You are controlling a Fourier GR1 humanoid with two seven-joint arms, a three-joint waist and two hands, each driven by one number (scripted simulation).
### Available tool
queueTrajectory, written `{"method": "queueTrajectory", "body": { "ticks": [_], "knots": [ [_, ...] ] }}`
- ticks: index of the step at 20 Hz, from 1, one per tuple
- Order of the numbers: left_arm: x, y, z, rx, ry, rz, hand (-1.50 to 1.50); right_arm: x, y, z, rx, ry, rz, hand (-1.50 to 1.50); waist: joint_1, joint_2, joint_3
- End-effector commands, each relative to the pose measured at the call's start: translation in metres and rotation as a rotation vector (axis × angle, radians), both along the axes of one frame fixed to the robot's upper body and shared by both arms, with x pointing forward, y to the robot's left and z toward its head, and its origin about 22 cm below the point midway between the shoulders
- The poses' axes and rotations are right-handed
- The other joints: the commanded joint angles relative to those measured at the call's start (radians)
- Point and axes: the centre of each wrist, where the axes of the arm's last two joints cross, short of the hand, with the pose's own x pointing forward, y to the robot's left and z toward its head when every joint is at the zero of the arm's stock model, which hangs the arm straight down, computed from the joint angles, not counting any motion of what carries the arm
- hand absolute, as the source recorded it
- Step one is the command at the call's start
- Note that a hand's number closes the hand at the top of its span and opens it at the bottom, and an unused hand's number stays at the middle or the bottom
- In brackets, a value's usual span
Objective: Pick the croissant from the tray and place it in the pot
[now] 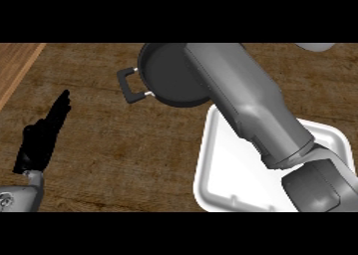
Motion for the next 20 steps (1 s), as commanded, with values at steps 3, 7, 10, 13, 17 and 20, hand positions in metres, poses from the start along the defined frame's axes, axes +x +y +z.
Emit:
{"method": "queueTrajectory", "body": {
  "ticks": [3, 7, 10, 13, 17, 20],
  "knots": [
    [-0.001, -0.006, 0.002, -0.008, 0.005, 0.007, 0.0, 0.013, -0.022, -0.03, 0.025, 0.067, -0.124, 1.5, -0.007, 0.003, 0.001],
    [-0.004, 0.004, -0.001, 0.0, -0.004, 0.013, 0.0, 0.014, -0.037, -0.053, 0.203, 0.018, -0.112, -1.5, -0.012, 0.008, 0.003],
    [-0.006, -0.001, 0.0, -0.003, -0.026, 0.014, 0.0, 0.018, -0.048, -0.049, 0.326, -0.008, -0.111, -1.5, -0.006, 0.009, 0.004],
    [-0.01, 0.001, -0.004, 0.0, -0.007, -0.009, 0.0, 0.018, -0.046, -0.051, 0.35, -0.056, -0.069, -1.5, 0.006, 0.012, 0.003],
    [-0.001, 0.006, 0.005, -0.006, -0.025, 0.01, 0.0, 0.017, -0.048, -0.059, 0.354, -0.096, -0.04, -1.5, 0.002, 0.016, 0.003],
    [-0.005, 0.01, 0.009, -0.003, -0.019, 0.014, 0.0, 0.017, -0.047, -0.049, 0.368, -0.284, 0.025, -1.5, -0.002, 0.006, 0.004]
  ]
}}
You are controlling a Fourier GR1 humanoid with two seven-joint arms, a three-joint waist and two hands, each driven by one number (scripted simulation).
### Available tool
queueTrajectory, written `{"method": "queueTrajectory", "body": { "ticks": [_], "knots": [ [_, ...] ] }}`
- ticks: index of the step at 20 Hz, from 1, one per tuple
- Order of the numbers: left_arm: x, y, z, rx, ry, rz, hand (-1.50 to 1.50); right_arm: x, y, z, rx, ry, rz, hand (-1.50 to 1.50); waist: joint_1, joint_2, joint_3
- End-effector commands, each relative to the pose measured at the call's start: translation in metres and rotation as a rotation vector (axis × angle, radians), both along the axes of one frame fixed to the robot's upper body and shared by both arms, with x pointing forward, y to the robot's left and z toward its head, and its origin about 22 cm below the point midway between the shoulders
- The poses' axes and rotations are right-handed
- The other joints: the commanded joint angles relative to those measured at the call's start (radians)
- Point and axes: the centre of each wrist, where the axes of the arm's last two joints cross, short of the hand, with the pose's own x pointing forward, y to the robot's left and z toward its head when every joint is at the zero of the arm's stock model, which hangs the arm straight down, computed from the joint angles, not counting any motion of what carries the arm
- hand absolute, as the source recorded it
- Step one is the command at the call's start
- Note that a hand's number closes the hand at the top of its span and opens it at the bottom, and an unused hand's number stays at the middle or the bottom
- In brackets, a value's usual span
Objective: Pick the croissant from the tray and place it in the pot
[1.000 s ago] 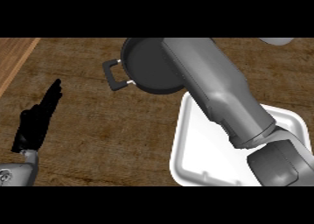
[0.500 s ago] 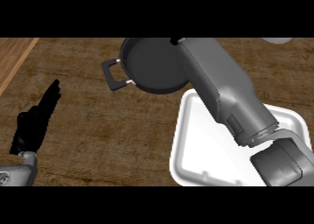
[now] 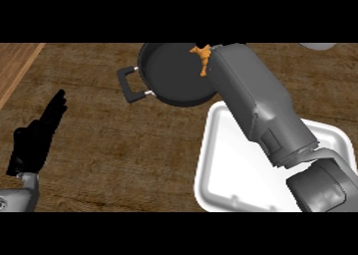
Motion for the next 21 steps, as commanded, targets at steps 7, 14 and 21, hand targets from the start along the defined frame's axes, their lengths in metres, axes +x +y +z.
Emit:
{"method": "queueTrajectory", "body": {
  "ticks": [7, 14, 21],
  "knots": [
    [0.006, -0.006, 0.004, 0.01, 0.0, -0.011, 0.0, -0.006, 0.017, 0.025, 0.259, -0.478, -0.007, -1.5, -0.011, -0.011, 0.0],
    [-0.003, -0.005, -0.01, 0.006, 0.034, 0.004, 0.0, -0.006, 0.015, 0.019, 0.366, -0.475, 0.008, -1.5, 0.002, -0.026, 0.0],
    [-0.003, 0.005, -0.014, -0.01, 0.04, 0.031, 0.0, -0.02, 0.018, -0.015, 0.417, -0.51, 0.047, -1.5, -0.032, -0.044, -0.001]
  ]
}}
